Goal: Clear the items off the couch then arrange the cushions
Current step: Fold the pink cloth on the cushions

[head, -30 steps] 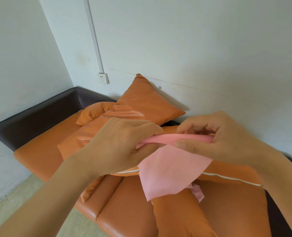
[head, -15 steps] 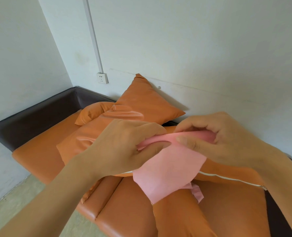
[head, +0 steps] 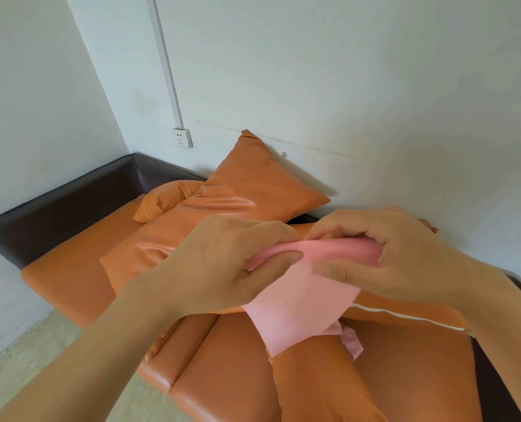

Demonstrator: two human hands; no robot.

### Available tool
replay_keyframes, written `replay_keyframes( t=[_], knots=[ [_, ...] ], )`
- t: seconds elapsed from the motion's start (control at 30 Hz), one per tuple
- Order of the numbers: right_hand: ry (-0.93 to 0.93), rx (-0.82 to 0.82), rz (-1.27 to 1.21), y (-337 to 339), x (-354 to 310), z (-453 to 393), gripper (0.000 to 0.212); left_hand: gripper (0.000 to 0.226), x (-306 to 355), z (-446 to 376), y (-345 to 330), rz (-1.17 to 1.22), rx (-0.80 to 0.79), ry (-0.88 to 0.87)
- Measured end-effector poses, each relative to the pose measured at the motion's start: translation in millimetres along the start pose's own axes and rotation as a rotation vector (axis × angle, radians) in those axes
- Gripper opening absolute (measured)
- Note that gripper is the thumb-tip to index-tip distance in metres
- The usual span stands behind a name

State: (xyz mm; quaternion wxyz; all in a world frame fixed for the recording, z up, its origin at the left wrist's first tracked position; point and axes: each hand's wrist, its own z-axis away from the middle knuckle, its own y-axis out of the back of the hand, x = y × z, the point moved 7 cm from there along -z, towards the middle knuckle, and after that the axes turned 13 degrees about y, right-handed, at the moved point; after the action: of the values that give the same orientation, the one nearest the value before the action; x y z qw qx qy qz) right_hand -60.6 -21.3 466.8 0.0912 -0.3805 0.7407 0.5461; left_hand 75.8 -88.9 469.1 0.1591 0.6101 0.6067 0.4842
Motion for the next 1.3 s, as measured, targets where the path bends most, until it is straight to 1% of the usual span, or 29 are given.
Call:
replay_keyframes(
  t=[0.07,0.13,0.2,0.27,0.37,0.47,0.57,0.7,0.8,0.97,1.03,1.2,1.3],
  knots=[
    [-0.005,0.012,0.004,-0.2,1.0,0.7,0.017,0.024,-1.1,0.0,-0.7,0.026,-0.017,0.014],
    [-0.005,-0.012,-0.006,-2.1,1.7,0.7,0.015,0.027,1.3,0.2,0.5,0.021,-0.011,-0.001],
    [-0.026,-0.040,-0.050,-3.8,3.5,1.3,0.023,0.031,3.9,0.5,1.4,-0.022,0.019,-0.031],
    [-0.049,-0.064,-0.081,-4.4,5.9,2.1,0.029,0.028,4.6,0.7,0.1,-0.051,0.040,-0.045],
    [-0.009,-0.082,-0.017,-5.2,4.5,1.7,0.029,0.023,2.3,1.1,-4.4,-0.064,0.024,-0.043],
    [-0.014,-0.045,-0.012,-4.2,5.1,3.7,0.026,0.026,-1.2,1.5,-8.7,-0.022,-0.034,-0.009],
    [-0.008,-0.057,-0.010,-6.6,6.7,4.8,0.020,0.029,-2.5,1.7,-10.5,0.040,-0.070,0.010],
    [-0.025,-0.106,-0.038,-9.1,8.4,5.9,0.027,0.035,-0.3,0.9,-10.0,0.044,-0.049,0.001],
    [-0.015,-0.131,-0.038,-9.0,7.1,6.8,0.027,0.028,-0.4,0.0,-12.4,0.051,-0.038,-0.010],
    [-0.024,-0.048,-0.002,-1.5,4.3,10.2,0.019,0.020,1.8,-0.8,-16.6,0.139,-0.068,-0.006],
    [0.003,-0.043,0.006,-2.5,2.5,10.0,0.015,0.018,2.1,-1.6,-16.1,0.179,-0.065,0.001],
    [0.035,0.000,-0.060,-3.9,2.0,9.9,0.016,0.016,5.2,-3.2,-13.2,0.207,0.002,0.003],
    [0.075,0.039,-0.046,-3.1,0.1,9.7,0.016,0.011,8.1,-3.6,-11.7,0.213,0.024,-0.003]
  ],
)
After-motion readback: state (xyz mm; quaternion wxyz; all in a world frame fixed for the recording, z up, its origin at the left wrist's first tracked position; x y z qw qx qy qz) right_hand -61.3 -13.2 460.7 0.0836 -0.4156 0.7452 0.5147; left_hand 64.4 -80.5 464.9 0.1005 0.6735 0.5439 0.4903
